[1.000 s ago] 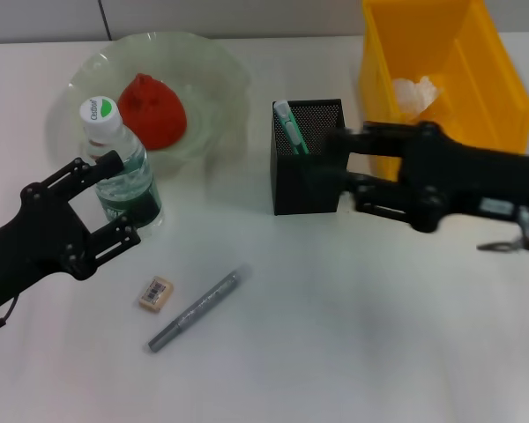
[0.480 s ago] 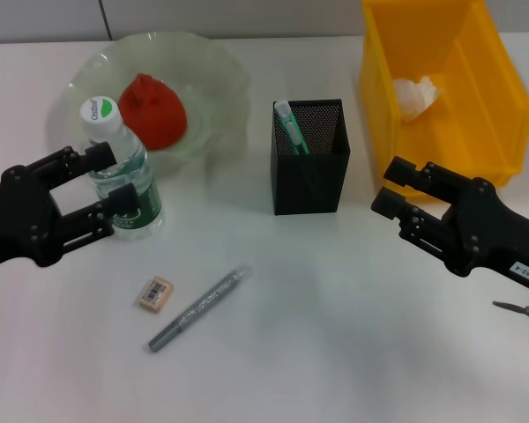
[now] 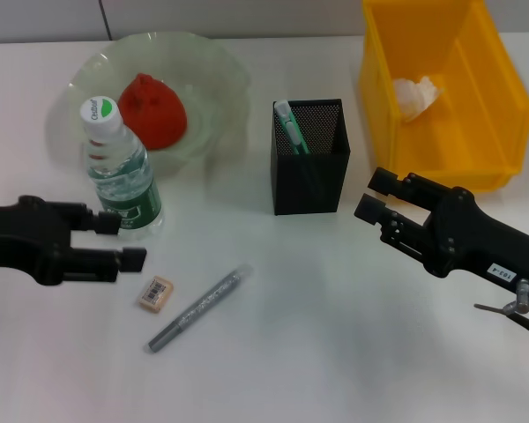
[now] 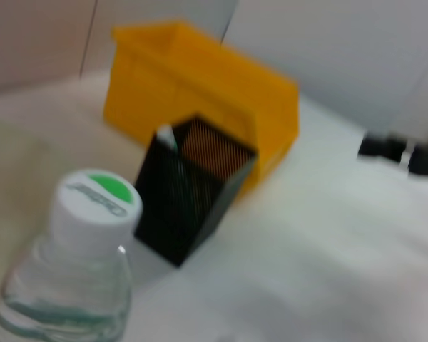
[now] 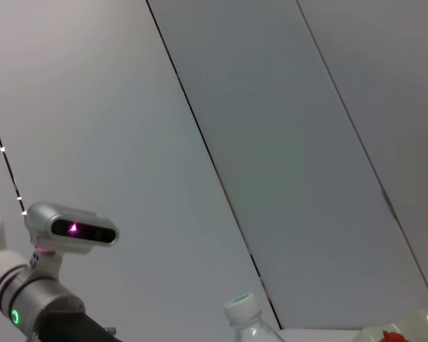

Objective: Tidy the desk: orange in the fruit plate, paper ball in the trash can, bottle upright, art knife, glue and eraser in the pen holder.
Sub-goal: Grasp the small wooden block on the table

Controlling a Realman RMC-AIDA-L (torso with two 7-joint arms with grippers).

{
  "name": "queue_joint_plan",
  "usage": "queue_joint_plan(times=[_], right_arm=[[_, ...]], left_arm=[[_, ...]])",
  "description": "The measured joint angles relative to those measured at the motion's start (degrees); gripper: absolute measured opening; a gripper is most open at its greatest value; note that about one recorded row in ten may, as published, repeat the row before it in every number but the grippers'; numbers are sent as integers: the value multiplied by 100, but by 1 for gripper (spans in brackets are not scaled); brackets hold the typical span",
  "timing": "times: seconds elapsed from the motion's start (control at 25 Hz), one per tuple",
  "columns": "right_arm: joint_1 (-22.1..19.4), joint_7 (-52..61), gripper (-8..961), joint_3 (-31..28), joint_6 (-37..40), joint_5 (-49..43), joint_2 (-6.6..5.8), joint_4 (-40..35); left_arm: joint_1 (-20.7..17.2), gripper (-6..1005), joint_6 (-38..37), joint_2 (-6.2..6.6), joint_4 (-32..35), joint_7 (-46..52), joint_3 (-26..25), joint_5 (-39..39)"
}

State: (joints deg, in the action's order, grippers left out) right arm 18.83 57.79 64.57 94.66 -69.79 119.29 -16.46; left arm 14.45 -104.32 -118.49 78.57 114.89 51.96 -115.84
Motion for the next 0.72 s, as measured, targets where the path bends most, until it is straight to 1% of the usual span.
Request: queue_joint_plan(times=[0.04, 0.08, 0.12, 0.16, 0.2, 0.28, 0.32, 0.4, 0.44, 0.48, 0.56, 0.68, 0.72], right_arm=[[9, -1, 509, -6, -10, 0, -1, 7], [12, -2, 509, -16, -15, 0, -2, 8], [12, -3, 509, -26, -27, 0, -2, 9], [13, -4, 509, -30, -40, 0, -2, 11], [13, -4, 509, -31, -62, 0, -2, 22], [15, -5, 509, -33, -100, 0, -2, 68], [15, -5, 508, -35, -111, 0, -2, 95], [18, -6, 508, -41, -132, 0, -2, 138], [19, -7, 508, -43, -137, 0, -2, 143], [19, -7, 508, -45, -140, 1, -1, 143], [20, -8, 508, -48, -142, 8, 4, 150], [61, -10, 508, -49, -169, 9, 5, 160], [77, -10, 508, -50, -184, 9, 5, 162]], left_arm=[[10, 643, 24, -2, 151, 142, 133, -121], [78, 643, 108, -8, 520, 568, 571, -498], [124, 642, 148, -10, 607, 724, 730, -651], [124, 642, 148, -10, 607, 724, 730, -651], [318, 642, 248, -17, 608, 1068, 1104, -1026], [347, 642, 267, -19, 595, 1114, 1161, -1077], [476, 642, 408, -22, 469, 1298, 1426, -1256], [476, 641, 408, -22, 469, 1298, 1426, -1256], [632, 641, 651, -26, 257, 1451, 1743, -1445], [632, 641, 651, -26, 257, 1451, 1743, -1445], [794, 641, 757, -31, 81, 1581, 1848, -1618], [794, 640, 757, -31, 81, 1581, 1848, -1618], [903, 640, 813, -33, -72, 1646, 1903, -1663]])
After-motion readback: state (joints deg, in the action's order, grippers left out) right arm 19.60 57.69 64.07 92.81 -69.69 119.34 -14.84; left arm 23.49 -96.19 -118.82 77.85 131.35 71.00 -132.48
